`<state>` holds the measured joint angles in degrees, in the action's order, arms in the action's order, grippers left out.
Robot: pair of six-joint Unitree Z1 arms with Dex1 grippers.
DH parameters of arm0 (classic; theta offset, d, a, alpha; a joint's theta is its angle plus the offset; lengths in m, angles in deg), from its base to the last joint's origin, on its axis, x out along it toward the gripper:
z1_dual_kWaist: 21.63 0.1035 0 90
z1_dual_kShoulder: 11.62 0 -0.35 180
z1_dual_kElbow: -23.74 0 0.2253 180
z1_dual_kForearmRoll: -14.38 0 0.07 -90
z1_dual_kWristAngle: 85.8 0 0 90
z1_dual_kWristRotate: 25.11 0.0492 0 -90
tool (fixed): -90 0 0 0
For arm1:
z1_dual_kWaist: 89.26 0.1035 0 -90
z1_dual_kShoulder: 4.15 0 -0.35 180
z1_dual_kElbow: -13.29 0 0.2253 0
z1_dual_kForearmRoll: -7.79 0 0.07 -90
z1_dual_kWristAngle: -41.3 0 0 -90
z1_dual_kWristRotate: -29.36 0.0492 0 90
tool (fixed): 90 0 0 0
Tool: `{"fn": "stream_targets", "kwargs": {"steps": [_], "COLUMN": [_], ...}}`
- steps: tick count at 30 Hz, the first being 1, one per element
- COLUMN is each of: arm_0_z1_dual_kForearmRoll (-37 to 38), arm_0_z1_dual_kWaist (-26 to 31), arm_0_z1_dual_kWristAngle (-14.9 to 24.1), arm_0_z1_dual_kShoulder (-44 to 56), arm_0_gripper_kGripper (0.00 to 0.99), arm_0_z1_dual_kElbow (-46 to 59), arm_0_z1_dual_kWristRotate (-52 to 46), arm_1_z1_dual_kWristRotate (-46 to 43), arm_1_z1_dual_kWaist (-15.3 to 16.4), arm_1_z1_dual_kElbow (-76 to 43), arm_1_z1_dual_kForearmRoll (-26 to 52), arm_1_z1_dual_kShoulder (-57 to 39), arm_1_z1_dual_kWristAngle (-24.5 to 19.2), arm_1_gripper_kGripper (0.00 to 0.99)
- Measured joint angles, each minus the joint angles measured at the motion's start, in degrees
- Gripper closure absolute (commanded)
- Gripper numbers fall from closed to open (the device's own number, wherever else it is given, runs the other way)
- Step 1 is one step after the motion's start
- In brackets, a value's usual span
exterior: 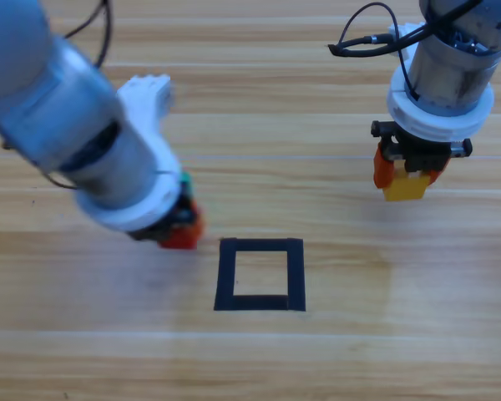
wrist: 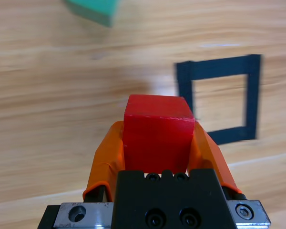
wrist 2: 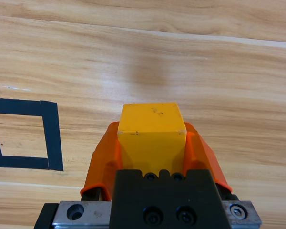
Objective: Stack the blocks in the rectangular block: red at the bottom, yellow in the middle, green on top
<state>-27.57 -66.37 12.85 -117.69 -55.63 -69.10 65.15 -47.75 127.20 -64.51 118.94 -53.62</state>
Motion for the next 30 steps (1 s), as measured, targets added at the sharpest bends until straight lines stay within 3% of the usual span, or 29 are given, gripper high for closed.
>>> {"fn": "stream_targets", "kwargs": {"steps": [9,15,25,30], "arm_0_z1_dual_kForearmRoll": [-0.51,-4.01,-14.42,-16.05], "arm_0_z1_dual_kWaist": [-8.27,-11.93,-12.69,-12.69], "arm_0_z1_dual_kWristAngle": [0.01,0.01,0.01,0.01], "arm_0_z1_dual_kShoulder": [-7.70,-13.29,-18.10,-19.43], "arm_0_gripper_kGripper": [0.806,0.807,0.807,0.807], "arm_0_z1_dual_kElbow": [-5.18,-11.80,-23.46,-25.16], "arm_0_z1_dual_kWristRotate": [-10.89,-11.21,-11.12,-10.89], "arm_1_z1_dual_kWristRotate": [-0.31,-0.39,-0.39,-0.39], "arm_1_z1_dual_kWaist": [0.00,0.06,0.06,0.07], "arm_1_z1_dual_kElbow": [0.00,0.00,0.02,0.04], "arm_1_z1_dual_kForearmRoll": [-0.24,-0.25,-0.25,-0.25], "arm_1_z1_dual_kShoulder": [-0.01,-0.01,-0.01,-0.01], "arm_1_z1_dual_kWristAngle": [0.00,0.00,0.00,0.00], "arm_1_gripper_kGripper": [0.990,0.990,0.990,0.990]}}
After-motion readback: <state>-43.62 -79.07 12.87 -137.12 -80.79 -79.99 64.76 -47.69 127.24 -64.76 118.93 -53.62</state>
